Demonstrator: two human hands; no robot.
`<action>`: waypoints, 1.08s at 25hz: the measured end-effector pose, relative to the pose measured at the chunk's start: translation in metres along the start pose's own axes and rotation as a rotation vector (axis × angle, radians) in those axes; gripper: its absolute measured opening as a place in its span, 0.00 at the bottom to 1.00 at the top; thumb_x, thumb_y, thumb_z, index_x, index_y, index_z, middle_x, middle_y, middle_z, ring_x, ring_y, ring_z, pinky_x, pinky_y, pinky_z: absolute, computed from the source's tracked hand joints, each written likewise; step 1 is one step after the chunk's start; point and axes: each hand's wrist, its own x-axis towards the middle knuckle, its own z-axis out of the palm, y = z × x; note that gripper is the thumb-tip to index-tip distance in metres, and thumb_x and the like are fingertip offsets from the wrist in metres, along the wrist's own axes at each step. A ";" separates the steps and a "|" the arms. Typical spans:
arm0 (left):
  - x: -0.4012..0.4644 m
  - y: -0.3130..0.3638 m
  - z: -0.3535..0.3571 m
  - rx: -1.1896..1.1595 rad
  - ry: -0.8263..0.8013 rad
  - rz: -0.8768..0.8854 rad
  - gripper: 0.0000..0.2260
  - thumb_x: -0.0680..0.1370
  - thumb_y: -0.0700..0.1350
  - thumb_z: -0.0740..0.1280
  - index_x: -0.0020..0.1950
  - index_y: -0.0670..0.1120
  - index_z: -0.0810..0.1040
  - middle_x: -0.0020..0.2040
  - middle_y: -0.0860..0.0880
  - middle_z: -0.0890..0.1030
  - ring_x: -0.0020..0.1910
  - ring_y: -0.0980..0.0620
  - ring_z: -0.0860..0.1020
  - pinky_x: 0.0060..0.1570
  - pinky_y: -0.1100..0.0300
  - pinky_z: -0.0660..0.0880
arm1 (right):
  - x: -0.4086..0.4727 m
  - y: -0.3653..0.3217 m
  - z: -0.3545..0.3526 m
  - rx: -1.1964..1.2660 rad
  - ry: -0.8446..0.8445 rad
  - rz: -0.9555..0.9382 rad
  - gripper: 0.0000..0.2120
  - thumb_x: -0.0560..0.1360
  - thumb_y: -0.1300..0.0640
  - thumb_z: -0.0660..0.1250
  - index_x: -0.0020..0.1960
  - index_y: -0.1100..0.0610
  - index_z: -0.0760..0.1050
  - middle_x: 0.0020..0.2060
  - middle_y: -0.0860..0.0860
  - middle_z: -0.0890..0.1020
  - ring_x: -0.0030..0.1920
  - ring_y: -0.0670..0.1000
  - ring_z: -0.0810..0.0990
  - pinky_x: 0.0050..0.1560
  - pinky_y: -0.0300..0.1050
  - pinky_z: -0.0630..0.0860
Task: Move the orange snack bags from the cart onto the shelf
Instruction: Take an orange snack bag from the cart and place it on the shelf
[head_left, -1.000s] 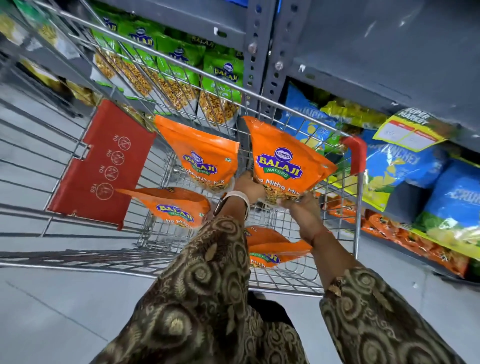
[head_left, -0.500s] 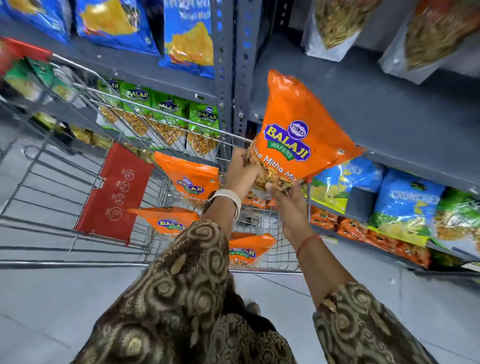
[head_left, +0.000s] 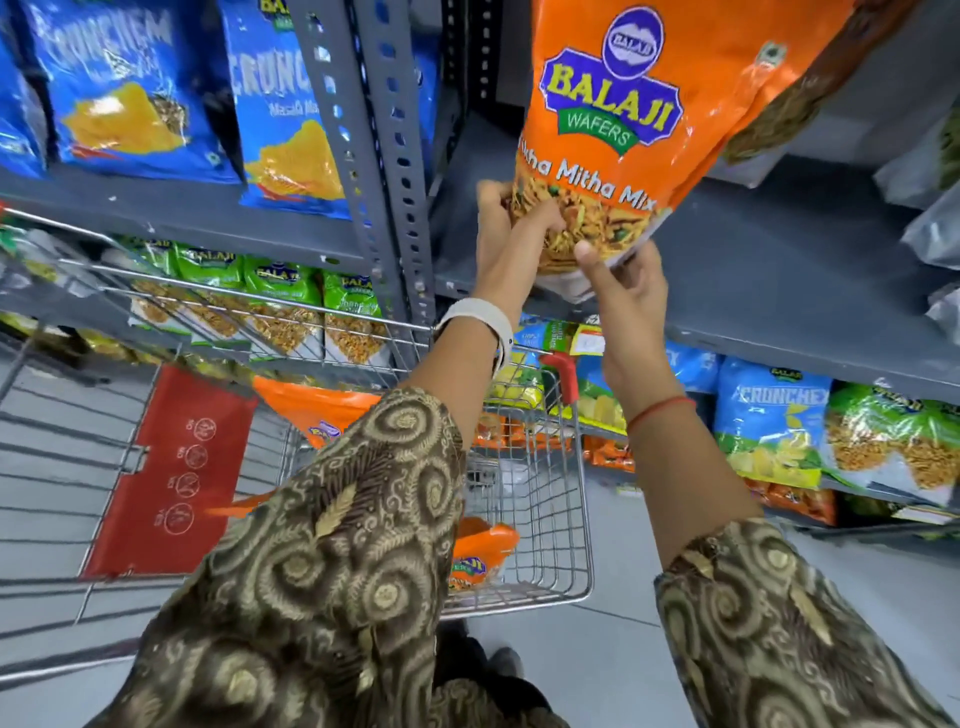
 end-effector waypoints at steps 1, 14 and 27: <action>0.010 0.000 0.003 -0.005 0.006 0.010 0.14 0.66 0.44 0.68 0.45 0.53 0.65 0.49 0.47 0.76 0.50 0.49 0.77 0.50 0.51 0.74 | 0.013 -0.001 0.000 -0.006 -0.017 -0.002 0.22 0.77 0.60 0.71 0.68 0.62 0.71 0.63 0.55 0.81 0.60 0.45 0.82 0.55 0.36 0.78; 0.108 -0.024 0.006 0.062 0.077 0.092 0.22 0.71 0.47 0.72 0.57 0.44 0.64 0.61 0.44 0.70 0.57 0.51 0.75 0.54 0.56 0.75 | 0.126 0.036 0.028 -0.033 -0.123 0.024 0.19 0.78 0.62 0.69 0.66 0.59 0.68 0.64 0.55 0.80 0.66 0.55 0.79 0.66 0.50 0.77; 0.135 -0.041 0.005 0.090 0.019 0.075 0.27 0.68 0.51 0.70 0.63 0.52 0.63 0.67 0.47 0.71 0.65 0.50 0.74 0.65 0.46 0.73 | 0.147 0.040 0.033 -0.125 -0.134 0.022 0.31 0.79 0.59 0.68 0.77 0.56 0.57 0.72 0.53 0.73 0.72 0.53 0.72 0.59 0.38 0.76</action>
